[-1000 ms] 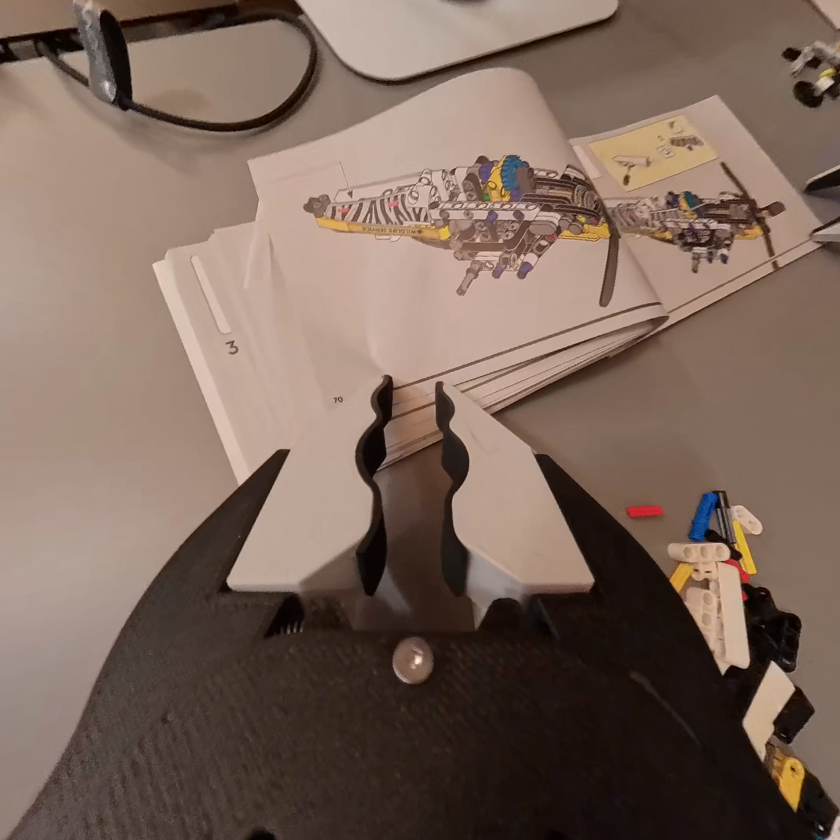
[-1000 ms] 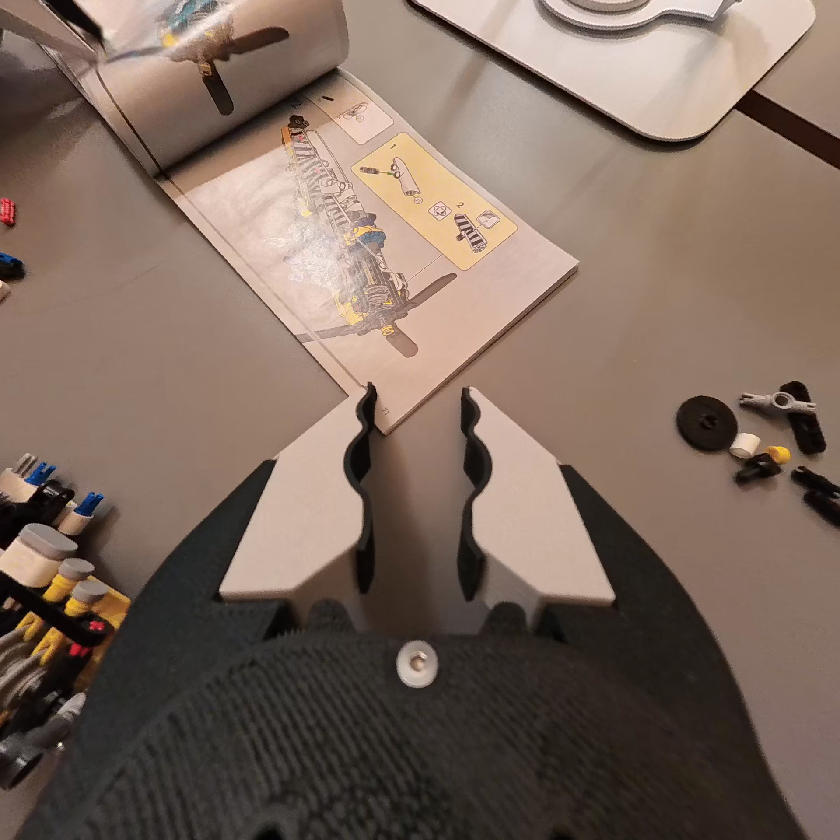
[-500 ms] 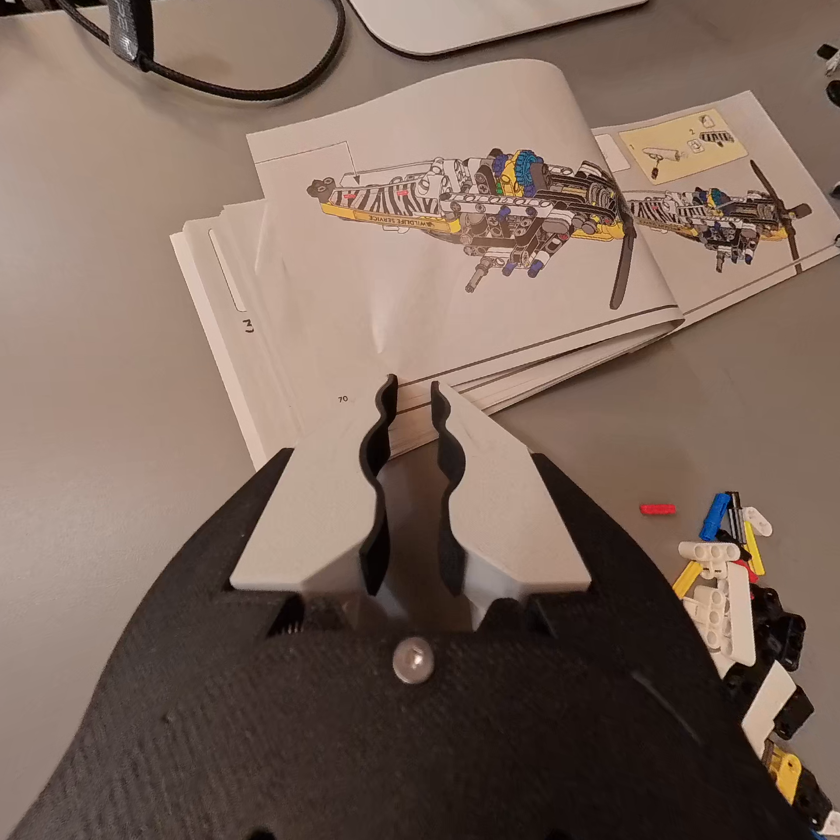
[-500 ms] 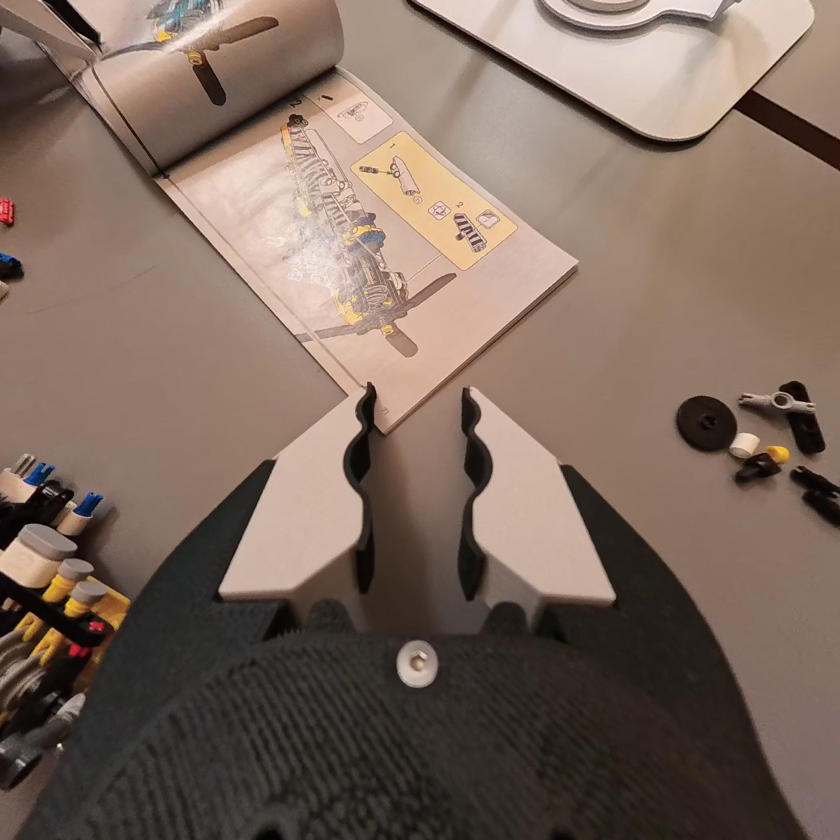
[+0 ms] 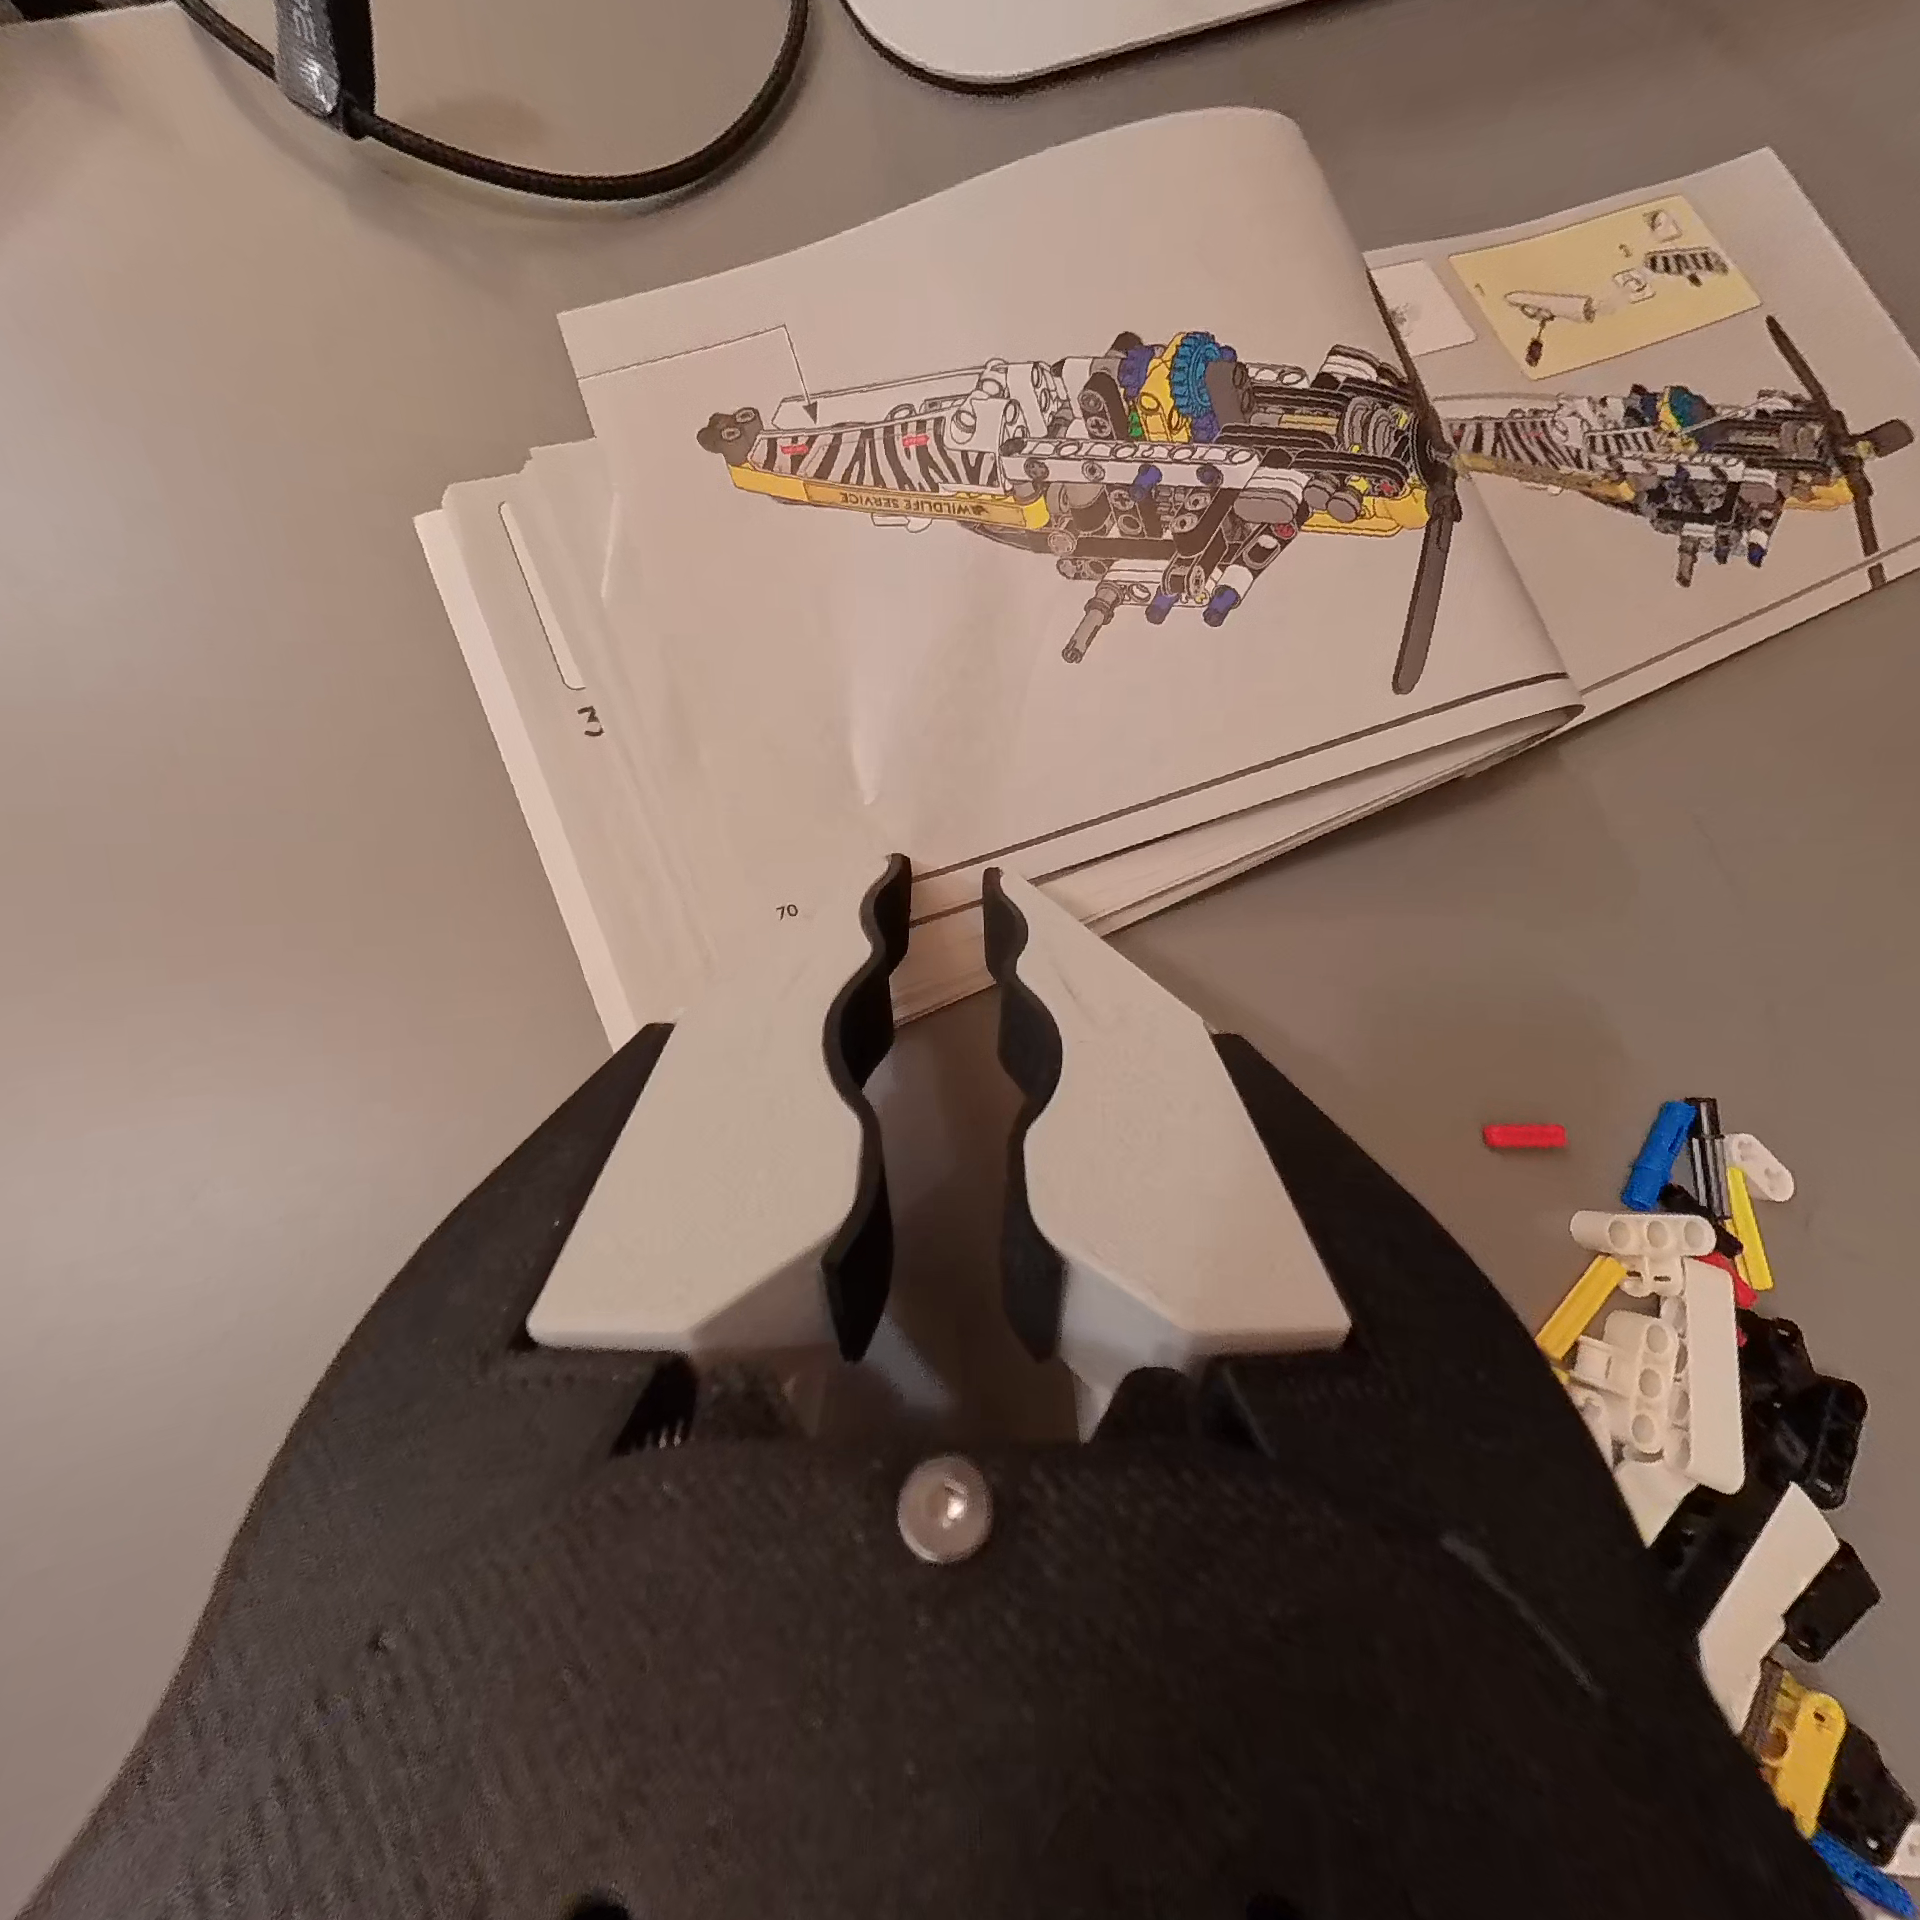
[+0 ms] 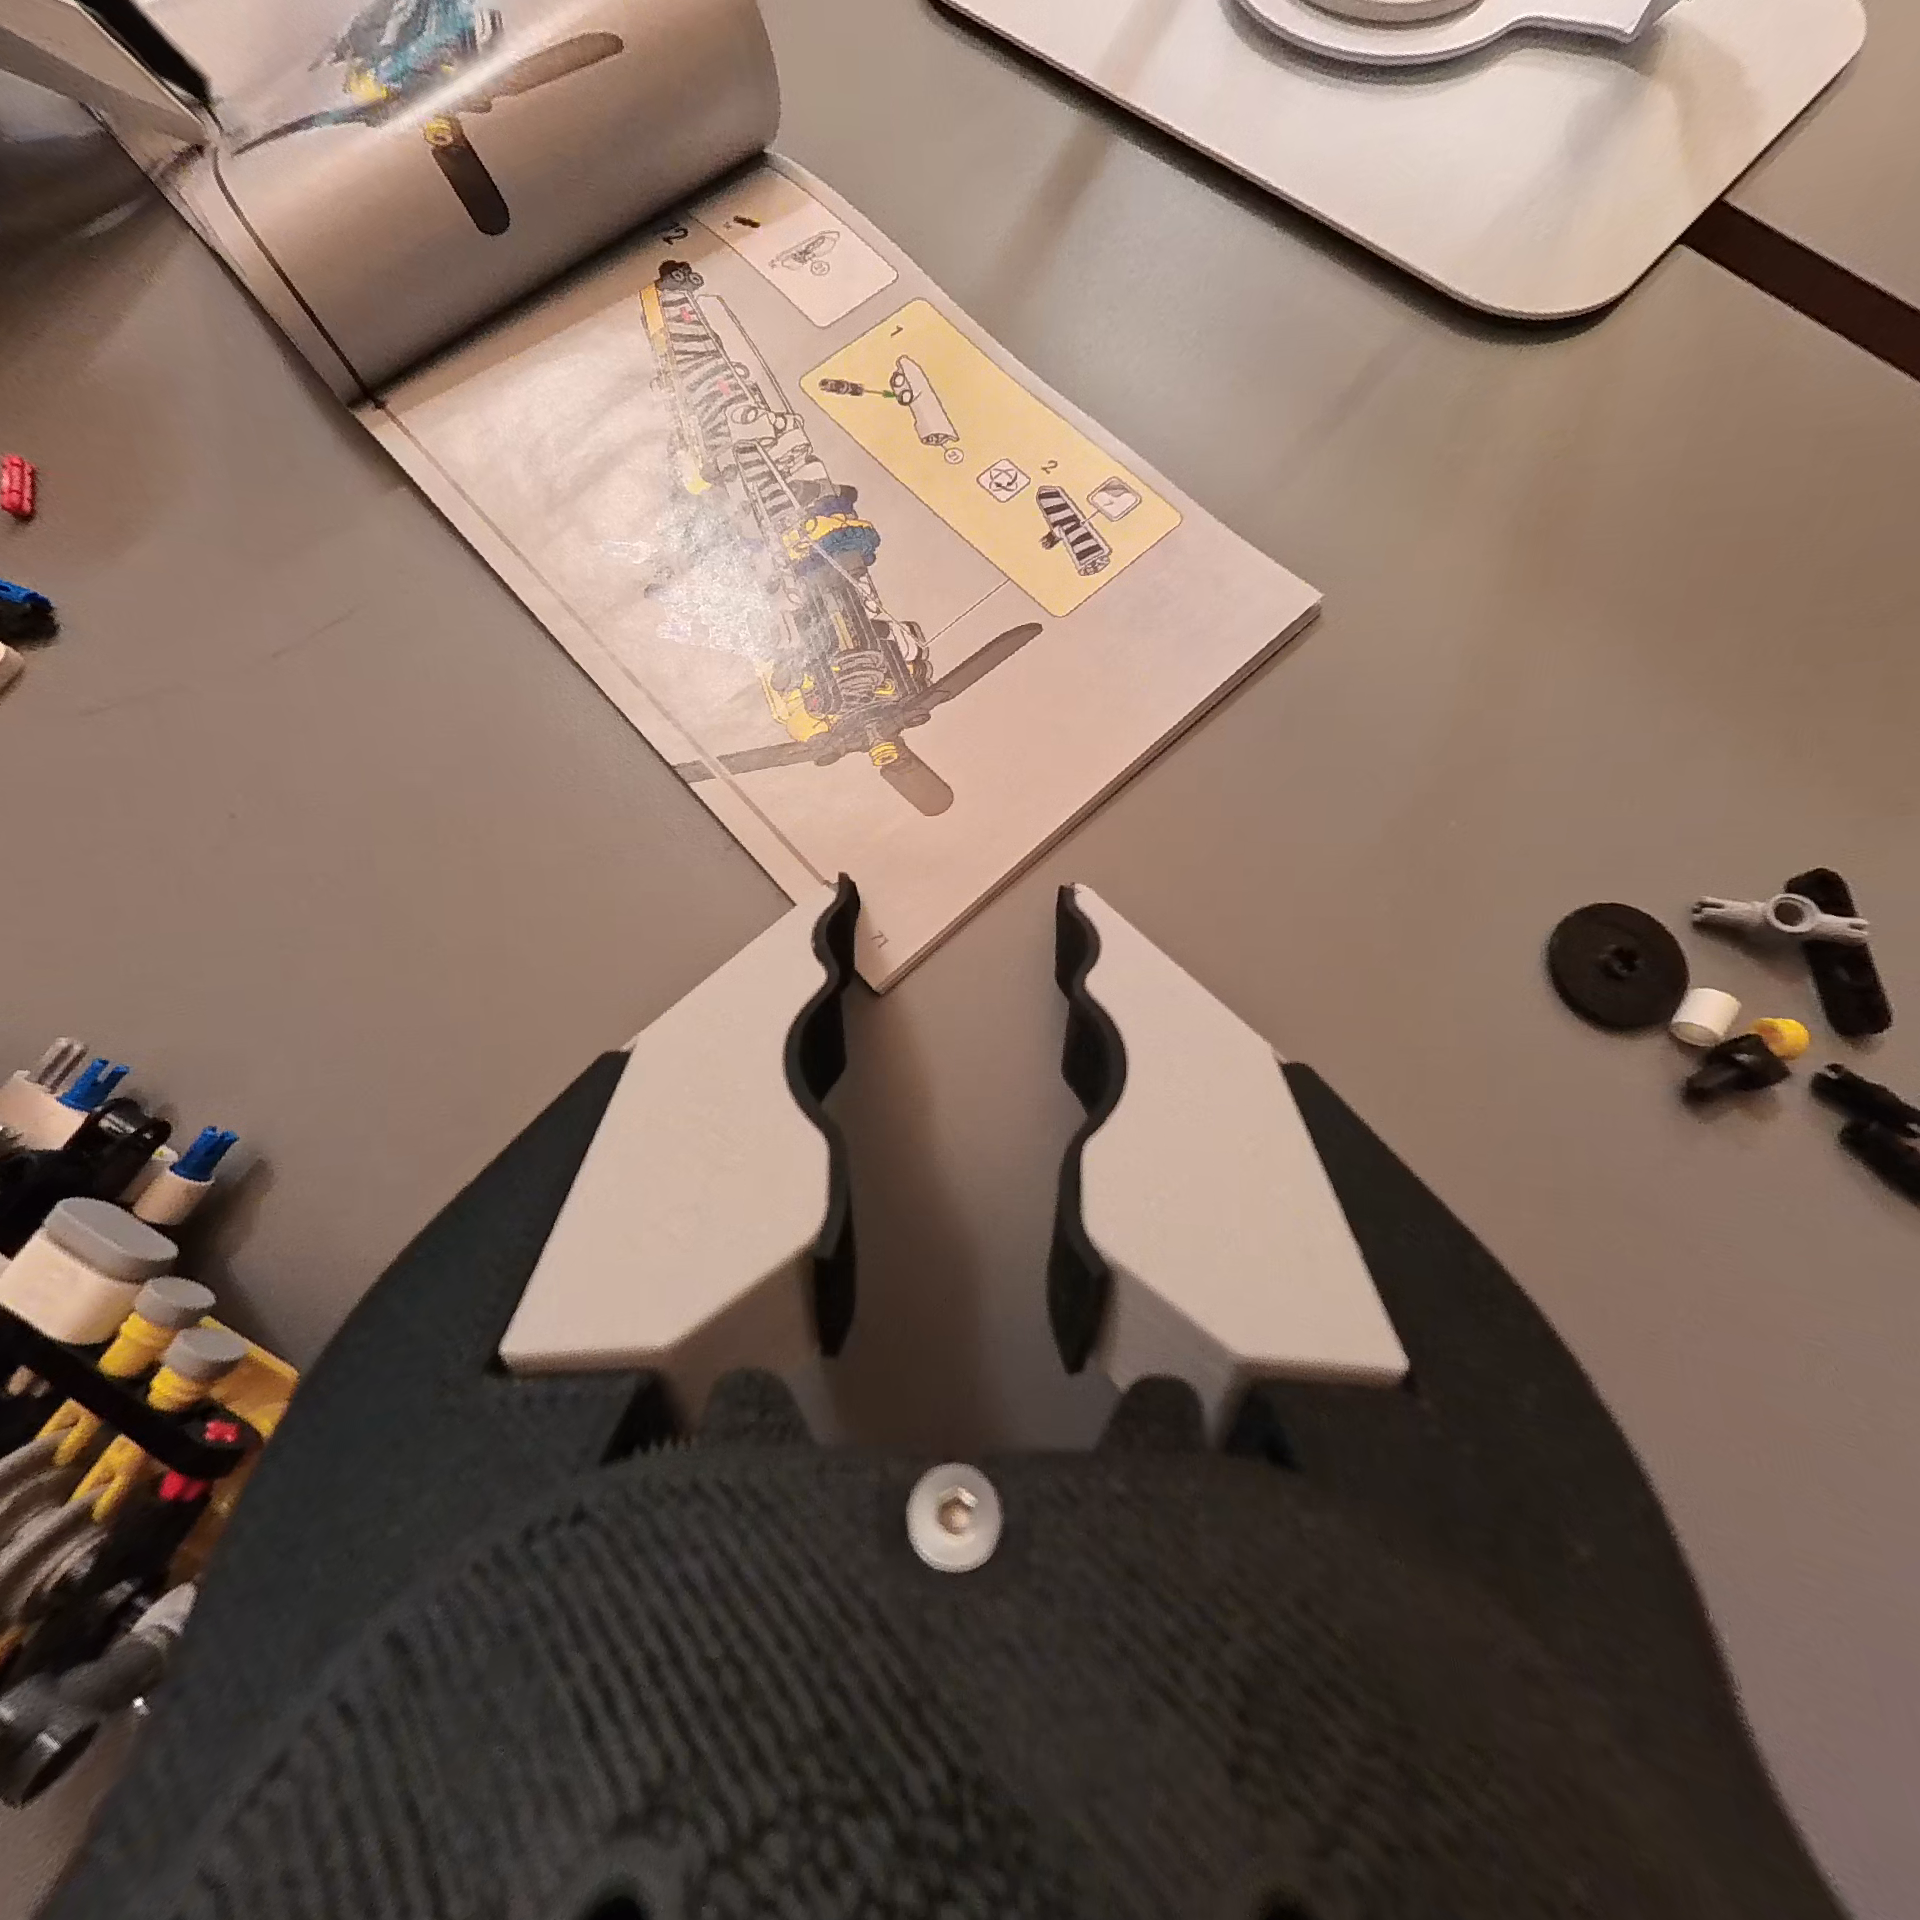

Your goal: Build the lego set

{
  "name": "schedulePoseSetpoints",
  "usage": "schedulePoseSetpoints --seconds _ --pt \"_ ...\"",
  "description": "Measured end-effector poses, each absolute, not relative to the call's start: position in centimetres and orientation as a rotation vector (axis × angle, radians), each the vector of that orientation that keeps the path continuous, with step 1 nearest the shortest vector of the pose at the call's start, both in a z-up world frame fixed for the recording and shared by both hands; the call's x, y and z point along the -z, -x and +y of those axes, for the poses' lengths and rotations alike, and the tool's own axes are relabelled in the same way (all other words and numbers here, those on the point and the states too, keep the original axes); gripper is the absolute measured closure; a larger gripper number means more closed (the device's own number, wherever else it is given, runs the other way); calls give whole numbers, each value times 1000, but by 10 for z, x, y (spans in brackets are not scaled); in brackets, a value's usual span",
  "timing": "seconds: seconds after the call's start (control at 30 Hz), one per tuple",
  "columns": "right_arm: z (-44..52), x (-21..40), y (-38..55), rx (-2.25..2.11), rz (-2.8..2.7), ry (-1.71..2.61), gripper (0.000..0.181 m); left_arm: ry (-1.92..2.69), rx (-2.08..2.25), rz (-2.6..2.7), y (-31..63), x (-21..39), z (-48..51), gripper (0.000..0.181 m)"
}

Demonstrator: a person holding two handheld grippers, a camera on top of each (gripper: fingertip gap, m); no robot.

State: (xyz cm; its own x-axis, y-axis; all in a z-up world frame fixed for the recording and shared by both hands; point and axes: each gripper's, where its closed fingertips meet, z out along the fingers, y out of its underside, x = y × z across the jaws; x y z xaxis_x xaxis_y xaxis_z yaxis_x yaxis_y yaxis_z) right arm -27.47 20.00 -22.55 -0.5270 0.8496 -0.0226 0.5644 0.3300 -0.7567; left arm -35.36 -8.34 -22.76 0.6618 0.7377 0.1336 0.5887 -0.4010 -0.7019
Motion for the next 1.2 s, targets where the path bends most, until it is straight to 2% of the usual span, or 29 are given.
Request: schedulePoseSetpoints --seconds 0.7,0.93,1.03,1.2 --pt "201 226 276 -1050 -2223 1278 145 2153 -261 -1022 353 228 -90 170" --pt "187 194 280 -1066 -2100 925 157 2185 -310 -1003 353 228 -90 170" --pt "181 201 282 -1038 -2129 918 160 2175 -397 -1009 359 223 -92 181" --pt "182 201 286 -1056 -2132 954 170 2037 -440 -823 354 191 -66 181"
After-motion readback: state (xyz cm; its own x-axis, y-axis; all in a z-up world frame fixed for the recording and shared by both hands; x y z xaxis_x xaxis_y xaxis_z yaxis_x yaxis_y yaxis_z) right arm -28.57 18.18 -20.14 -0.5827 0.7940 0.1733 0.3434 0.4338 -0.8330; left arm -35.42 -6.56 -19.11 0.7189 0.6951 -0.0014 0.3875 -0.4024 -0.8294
